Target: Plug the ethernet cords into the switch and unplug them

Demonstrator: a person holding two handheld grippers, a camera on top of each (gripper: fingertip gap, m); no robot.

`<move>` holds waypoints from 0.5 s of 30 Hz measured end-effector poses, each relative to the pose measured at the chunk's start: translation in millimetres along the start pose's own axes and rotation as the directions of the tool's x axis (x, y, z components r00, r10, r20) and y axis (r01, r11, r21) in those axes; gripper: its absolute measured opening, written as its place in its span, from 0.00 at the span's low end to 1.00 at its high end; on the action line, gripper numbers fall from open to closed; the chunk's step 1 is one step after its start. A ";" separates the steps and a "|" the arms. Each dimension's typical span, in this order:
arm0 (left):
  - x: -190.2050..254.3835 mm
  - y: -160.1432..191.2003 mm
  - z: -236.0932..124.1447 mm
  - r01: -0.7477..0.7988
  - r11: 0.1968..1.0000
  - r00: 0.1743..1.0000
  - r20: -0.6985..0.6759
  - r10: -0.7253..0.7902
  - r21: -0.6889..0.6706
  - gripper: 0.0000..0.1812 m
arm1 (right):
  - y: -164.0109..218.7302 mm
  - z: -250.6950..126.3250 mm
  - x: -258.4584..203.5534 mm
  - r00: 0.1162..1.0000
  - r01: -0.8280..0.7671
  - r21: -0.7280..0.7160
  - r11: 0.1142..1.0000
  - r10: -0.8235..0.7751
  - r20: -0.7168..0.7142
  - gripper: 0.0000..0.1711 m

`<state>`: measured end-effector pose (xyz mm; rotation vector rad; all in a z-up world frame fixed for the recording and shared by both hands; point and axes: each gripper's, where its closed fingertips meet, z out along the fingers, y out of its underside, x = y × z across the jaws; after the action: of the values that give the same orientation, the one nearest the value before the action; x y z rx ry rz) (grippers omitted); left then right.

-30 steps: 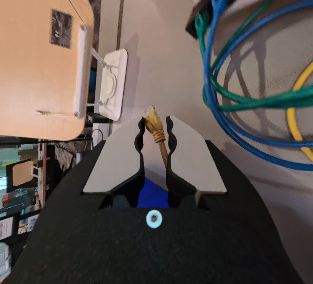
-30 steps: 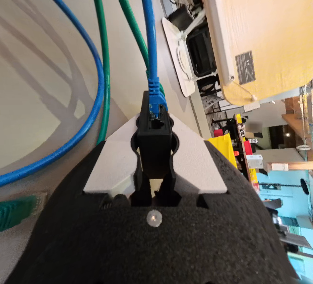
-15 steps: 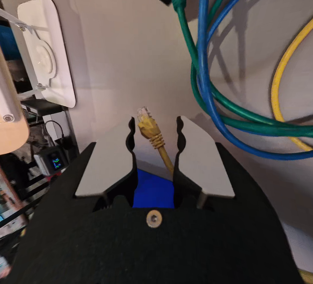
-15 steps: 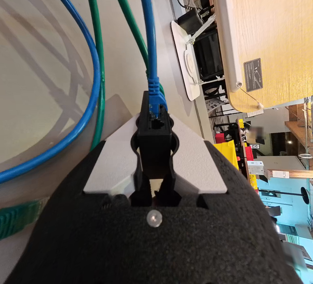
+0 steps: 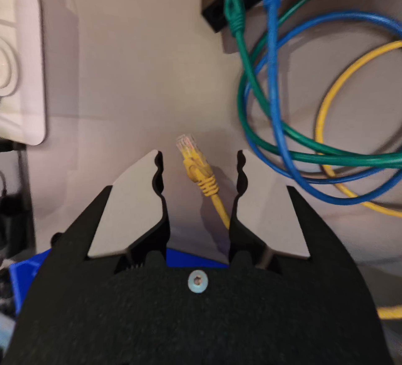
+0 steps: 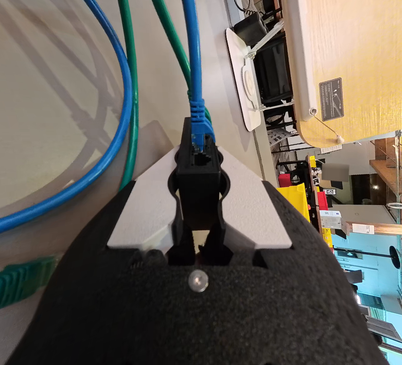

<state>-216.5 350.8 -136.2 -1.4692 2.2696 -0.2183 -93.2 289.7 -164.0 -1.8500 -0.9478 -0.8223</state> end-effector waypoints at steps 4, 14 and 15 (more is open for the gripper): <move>-1.9 -13.5 -2.0 -0.034 0.996 0.999 0.038 0.030 0.086 0.41 | -0.5 -0.2 -0.1 1.000 -0.006 0.003 1.000 0.006 0.004 0.16; -29.2 -69.0 -33.4 0.288 0.823 0.954 -0.072 -0.291 0.489 0.40 | -0.4 -0.4 -2.4 1.000 -0.001 0.002 1.000 0.001 0.011 0.16; -35.6 -70.7 -37.4 0.334 0.793 0.937 -0.088 -0.338 0.509 0.38 | -0.8 -0.3 -2.6 1.000 -0.004 0.003 1.000 0.004 0.013 0.16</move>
<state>-161.4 348.9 -68.2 -1.5394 1.7200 -0.8604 -95.2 288.9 -165.7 -1.8558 -0.9526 -0.8072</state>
